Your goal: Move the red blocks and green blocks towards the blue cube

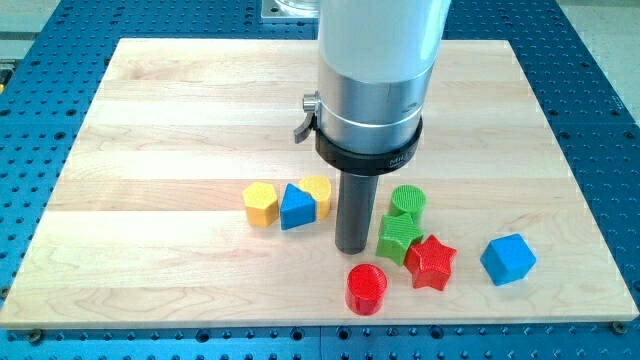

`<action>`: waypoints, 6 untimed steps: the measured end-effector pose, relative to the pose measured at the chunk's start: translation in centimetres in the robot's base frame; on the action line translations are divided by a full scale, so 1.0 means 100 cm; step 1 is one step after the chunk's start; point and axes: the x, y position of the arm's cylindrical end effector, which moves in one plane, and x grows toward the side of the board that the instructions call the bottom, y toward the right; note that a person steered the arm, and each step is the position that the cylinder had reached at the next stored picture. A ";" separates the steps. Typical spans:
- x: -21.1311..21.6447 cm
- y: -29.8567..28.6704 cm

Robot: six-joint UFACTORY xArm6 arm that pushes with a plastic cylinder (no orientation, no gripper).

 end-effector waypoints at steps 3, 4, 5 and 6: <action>-0.005 0.022; 0.016 -0.034; 0.051 -0.043; 0.070 -0.043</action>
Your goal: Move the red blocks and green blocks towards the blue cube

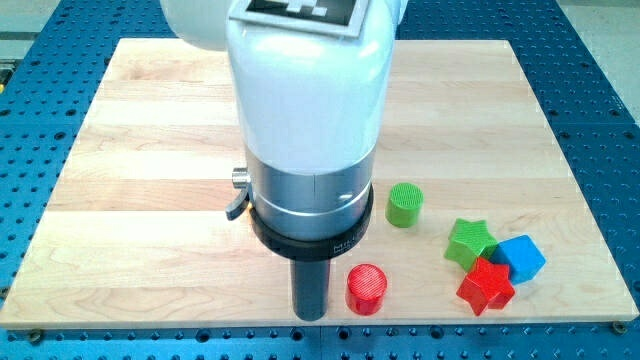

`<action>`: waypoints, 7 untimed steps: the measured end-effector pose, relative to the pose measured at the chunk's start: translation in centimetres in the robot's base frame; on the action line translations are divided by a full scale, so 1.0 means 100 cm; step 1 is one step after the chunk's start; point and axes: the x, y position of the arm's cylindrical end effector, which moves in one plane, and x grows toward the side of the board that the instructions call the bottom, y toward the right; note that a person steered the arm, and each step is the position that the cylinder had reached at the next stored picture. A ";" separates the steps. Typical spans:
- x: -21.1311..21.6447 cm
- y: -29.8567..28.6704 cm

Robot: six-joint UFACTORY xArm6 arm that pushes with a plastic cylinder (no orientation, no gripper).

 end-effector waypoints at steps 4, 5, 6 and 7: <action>-0.005 0.112; -0.005 0.117; -0.006 0.133; -0.019 0.101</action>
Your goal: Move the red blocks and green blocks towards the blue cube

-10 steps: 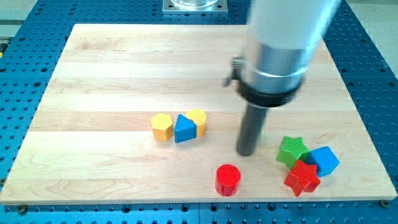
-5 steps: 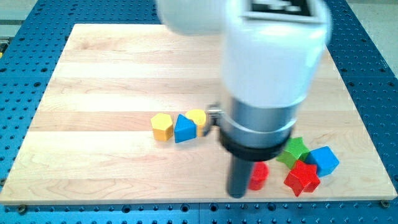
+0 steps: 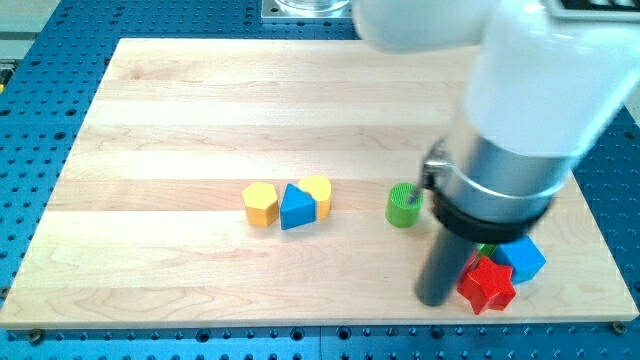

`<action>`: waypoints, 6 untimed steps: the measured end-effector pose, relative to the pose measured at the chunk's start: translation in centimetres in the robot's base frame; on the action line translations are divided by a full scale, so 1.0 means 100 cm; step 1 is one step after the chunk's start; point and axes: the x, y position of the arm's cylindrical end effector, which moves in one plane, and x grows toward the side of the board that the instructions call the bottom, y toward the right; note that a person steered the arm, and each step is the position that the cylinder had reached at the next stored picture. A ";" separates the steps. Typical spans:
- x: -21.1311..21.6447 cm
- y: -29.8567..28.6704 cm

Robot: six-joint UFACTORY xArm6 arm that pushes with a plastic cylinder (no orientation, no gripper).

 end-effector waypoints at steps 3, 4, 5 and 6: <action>-0.098 -0.058; -0.107 -0.033; -0.117 0.006; -0.117 0.027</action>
